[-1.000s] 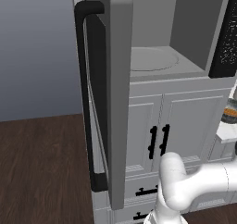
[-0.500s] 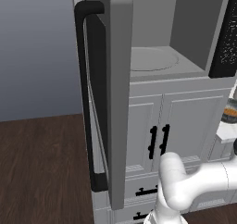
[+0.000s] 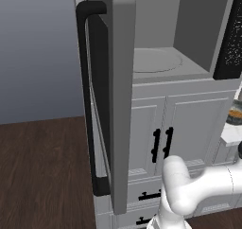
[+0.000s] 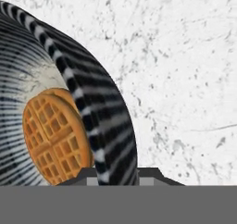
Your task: Open the microwave, place the bowl with waffle inside the microwave, then close the microwave door and turn it on.
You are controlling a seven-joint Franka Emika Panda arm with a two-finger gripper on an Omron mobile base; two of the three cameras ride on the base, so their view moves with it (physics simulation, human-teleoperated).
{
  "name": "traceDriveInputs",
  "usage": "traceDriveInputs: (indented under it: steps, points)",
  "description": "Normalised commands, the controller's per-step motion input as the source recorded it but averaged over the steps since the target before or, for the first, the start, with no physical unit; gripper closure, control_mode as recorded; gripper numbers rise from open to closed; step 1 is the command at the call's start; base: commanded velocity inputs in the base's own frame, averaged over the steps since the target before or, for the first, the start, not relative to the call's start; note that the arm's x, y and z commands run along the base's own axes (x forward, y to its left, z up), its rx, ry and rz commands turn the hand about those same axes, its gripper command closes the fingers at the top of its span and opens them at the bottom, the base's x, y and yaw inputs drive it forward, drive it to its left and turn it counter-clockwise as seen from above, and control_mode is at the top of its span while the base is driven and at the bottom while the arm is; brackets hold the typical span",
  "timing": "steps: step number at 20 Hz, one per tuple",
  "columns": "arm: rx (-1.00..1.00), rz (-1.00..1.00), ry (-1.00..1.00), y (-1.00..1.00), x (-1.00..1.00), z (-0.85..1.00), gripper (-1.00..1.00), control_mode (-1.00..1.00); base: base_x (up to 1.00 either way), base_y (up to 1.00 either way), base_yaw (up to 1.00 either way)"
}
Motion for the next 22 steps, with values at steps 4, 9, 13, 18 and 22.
traceDriveInputs:
  steps: [4,9,13,18,22]
  points:
    - [0.05,-0.14,-0.05,-0.48,-0.12,0.02,1.0,-1.0,0.0,0.0,0.0]
    - [0.02,-0.15,-0.1,-0.41,-0.14,0.25,1.0,-1.0,0.0,0.0,0.0]
    - [0.0,-0.07,-0.11,-0.17,-0.63,0.5,1.0,-1.0,0.0,0.0,0.0]
    - [0.0,0.01,-0.16,0.0,-0.99,0.28,1.0,-1.0,0.0,0.0,0.0]
    - [0.0,0.06,-0.22,0.05,-1.0,0.11,1.0,-1.0,0.0,0.0,0.0]
